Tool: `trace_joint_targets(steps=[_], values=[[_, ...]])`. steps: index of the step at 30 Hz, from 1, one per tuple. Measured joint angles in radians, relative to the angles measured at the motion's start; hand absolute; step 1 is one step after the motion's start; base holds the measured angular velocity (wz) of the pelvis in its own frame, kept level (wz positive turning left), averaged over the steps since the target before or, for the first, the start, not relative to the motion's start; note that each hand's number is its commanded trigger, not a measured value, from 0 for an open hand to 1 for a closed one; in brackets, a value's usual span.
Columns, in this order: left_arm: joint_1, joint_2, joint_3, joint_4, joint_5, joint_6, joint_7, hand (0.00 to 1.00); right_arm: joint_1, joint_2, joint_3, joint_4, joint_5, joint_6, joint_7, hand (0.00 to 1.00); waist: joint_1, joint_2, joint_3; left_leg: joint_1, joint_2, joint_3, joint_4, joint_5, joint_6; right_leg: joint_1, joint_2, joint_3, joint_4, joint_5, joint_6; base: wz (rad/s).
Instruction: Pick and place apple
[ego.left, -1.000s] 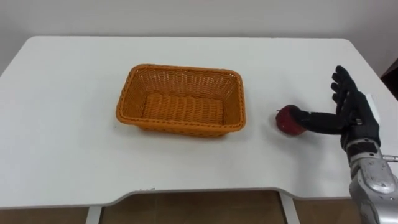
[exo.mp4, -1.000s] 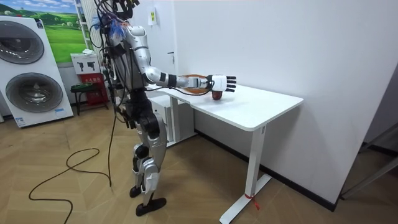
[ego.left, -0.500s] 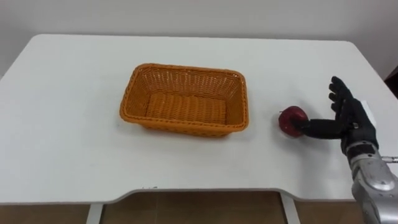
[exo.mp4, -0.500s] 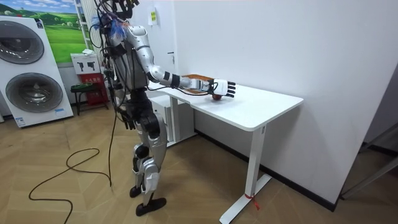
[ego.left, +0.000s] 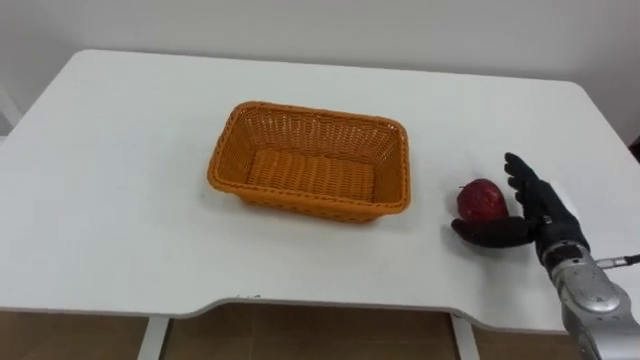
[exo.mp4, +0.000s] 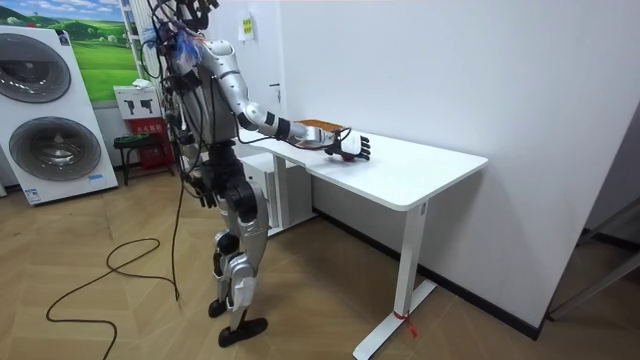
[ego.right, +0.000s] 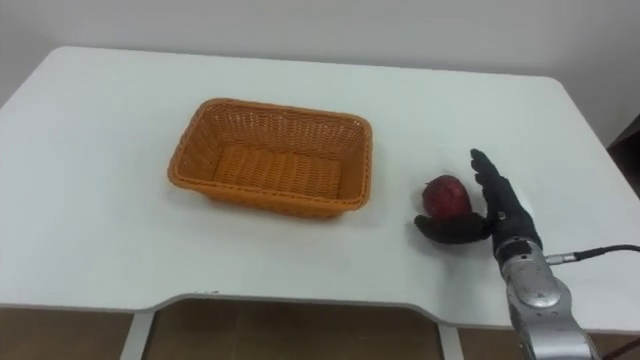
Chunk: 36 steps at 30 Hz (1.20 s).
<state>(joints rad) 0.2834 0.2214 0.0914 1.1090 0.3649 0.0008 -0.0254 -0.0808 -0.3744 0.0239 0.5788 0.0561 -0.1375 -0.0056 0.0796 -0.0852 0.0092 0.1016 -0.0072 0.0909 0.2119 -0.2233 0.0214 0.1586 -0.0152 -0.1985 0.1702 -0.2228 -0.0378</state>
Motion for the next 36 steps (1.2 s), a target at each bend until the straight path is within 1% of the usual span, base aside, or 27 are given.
trace_joint_targets(steps=[1,2,3,4,5,9,12,16,28,29,36], values=[[-0.003,0.0,0.0,-0.002,0.0,0.0,0.001,0.0,0.0,-0.004,0.004,0.0,-0.016,0.0,0.004,0.0,0.0,0.0,-0.001,-0.004,-0.002,-0.007,0.001,0.001,0.001,0.0,-0.001,-0.003,0.0,0.0,0.0,0.12],[-0.004,0.0,-0.001,-0.006,0.0,0.0,0.001,0.0,0.0,-0.011,0.01,0.0,-0.031,0.0,0.006,0.19,0.003,0.0,-0.0006,-0.004,-0.003,-0.012,0.0,0.001,0.002,-0.001,-0.001,-0.006,0.0,0.0,0.001,0.1],[-0.003,0.0,-0.001,-0.008,0.0,0.0,0.001,0.0,0.0,-0.016,0.013,0.0,-0.039,0.0,0.006,0.51,0.004,0.001,-0.0011,-0.003,-0.003,-0.013,0.0,0.001,0.002,0.0,-0.001,-0.006,0.0,0.0,0.001,0.06],[-0.002,0.001,-0.003,-0.009,0.0,0.001,0.001,0.0,-0.001,-0.02,0.014,0.0,-0.052,0.0,0.006,0.93,0.005,0.001,-0.0027,-0.002,-0.002,-0.014,0.0,0.001,0.002,0.001,-0.001,-0.006,0.0,0.0,0.001,0.0],[-0.002,0.002,-0.01,-0.01,0.0,0.001,0.001,0.0,-0.003,-0.022,0.014,0.002,-0.063,0.0,0.006,1.0,0.005,0.001,-0.0028,-0.002,-0.002,-0.015,0.0,0.001,0.002,0.001,-0.001,-0.006,0.0,0.0,0.001,0.0],[-0.002,0.002,-0.019,-0.013,0.0,0.001,0.0,0.0,-0.021,-0.023,0.013,0.021,-0.1,0.0,-0.007,1.0,0.003,0.001,-0.003,-0.002,-0.002,-0.017,0.0,0.001,0.002,0.002,-0.002,-0.011,0.0,0.001,0.001,0.01],[-0.003,0.002,-0.02,-0.018,0.0,0.001,0.0,0.0,-0.041,-0.035,0.012,0.044,-0.146,0.0,-0.023,1.0,-0.001,0.0,-0.0034,-0.002,-0.003,-0.026,0.003,0.001,0.002,0.002,-0.004,-0.024,0.0,0.001,0.002,0.08],[-0.003,0.002,-0.02,-0.02,0.0,0.001,-0.001,0.0,-0.047,-0.043,0.013,0.059,-0.168,0.003,-0.026,1.0,0.005,0.001,-0.0033,-0.003,-0.004,-0.037,0.011,0.001,0.002,0.005,-0.004,-0.029,0.001,0.001,0.002,0.06],[0.0,0.003,-0.019,-0.03,0.0,0.002,-0.007,0.0,-0.048,-0.043,0.034,0.073,-0.168,0.008,-0.014,1.0,0.012,0.003,-0.0047,-0.002,-0.006,-0.04,0.018,0.001,0.002,0.015,-0.005,-0.029,-0.003,0.001,0.003,0.0],[0.0,0.003,-0.018,-0.032,0.0,0.002,-0.007,0.0,-0.048,-0.043,0.033,0.073,-0.169,0.008,-0.014,1.0,0.011,0.001,-0.0069,-0.002,-0.006,-0.04,0.018,0.001,0.002,0.015,-0.005,-0.028,-0.003,0.001,0.003,0.0],[-0.003,0.003,-0.015,-0.036,0.0,0.002,-0.009,0.0,-0.049,-0.043,0.031,0.071,-0.164,0.008,-0.025,1.0,0.011,0.002,-0.008,0.001,-0.006,-0.039,0.017,0.001,0.002,0.015,-0.005,-0.028,-0.001,0.001,0.003,0.0]])
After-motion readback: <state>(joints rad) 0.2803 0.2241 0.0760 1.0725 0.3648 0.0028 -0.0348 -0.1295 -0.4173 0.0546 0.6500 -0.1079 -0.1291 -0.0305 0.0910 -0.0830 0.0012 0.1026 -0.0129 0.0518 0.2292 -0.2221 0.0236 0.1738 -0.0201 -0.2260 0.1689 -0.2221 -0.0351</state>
